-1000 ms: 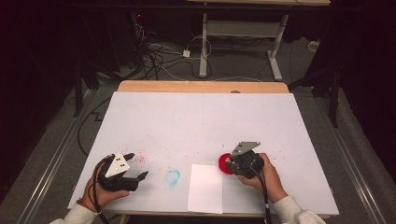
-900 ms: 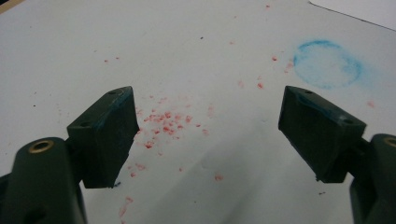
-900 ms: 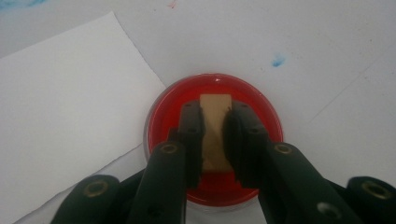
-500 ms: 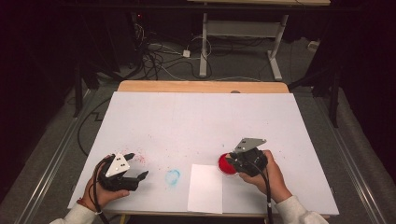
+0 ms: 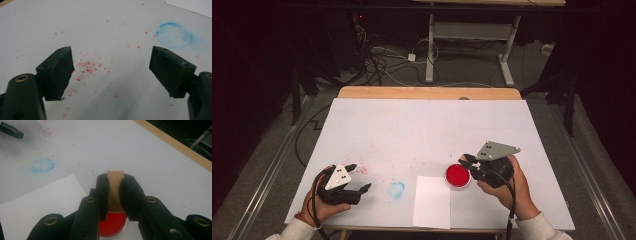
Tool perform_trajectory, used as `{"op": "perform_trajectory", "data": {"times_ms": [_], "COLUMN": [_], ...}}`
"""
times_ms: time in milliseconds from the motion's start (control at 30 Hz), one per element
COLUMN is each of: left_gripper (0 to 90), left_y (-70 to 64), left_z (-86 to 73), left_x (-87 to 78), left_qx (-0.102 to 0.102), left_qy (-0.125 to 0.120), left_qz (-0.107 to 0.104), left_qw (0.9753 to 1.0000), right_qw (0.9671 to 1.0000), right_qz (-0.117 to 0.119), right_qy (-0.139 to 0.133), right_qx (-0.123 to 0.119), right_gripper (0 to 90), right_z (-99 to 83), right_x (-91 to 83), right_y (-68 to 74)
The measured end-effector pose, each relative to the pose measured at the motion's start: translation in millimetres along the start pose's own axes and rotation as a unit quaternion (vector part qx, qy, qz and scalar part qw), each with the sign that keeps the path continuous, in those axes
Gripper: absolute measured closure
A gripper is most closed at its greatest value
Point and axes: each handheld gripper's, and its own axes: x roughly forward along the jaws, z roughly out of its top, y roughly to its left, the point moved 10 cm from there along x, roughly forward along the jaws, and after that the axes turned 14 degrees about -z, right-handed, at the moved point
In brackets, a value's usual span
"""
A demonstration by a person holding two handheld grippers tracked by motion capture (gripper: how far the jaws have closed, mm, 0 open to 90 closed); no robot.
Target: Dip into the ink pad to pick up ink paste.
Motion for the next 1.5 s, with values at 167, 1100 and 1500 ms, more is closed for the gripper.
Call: {"op": "perform_trajectory", "data": {"times_ms": [167,1100,1500], "left_gripper": [18.7,18.5,18.5], "left_y": [-0.7,-0.6,1.6], "left_z": [0.1,-1.1,-2.9], "left_x": [0.3,0.6,0.6], "left_qx": [0.001,0.003,0.002], "left_qy": [0.001,0.005,0.007], "left_qz": [-0.001,0.0,0.003], "left_qw": [1.0,1.0,1.0], "right_qw": [1.0,0.9927,0.9924], "right_qz": [-0.004,0.036,0.044], "right_qy": [-0.004,0.114,0.115], "right_qx": [0.003,-0.017,-0.006], "right_gripper": [76.6,76.7,76.7], "right_z": [1.1,-66.7,-68.5], "right_x": [-1.5,67.5,68.2], "right_y": [-2.7,25.4,24.7]}}
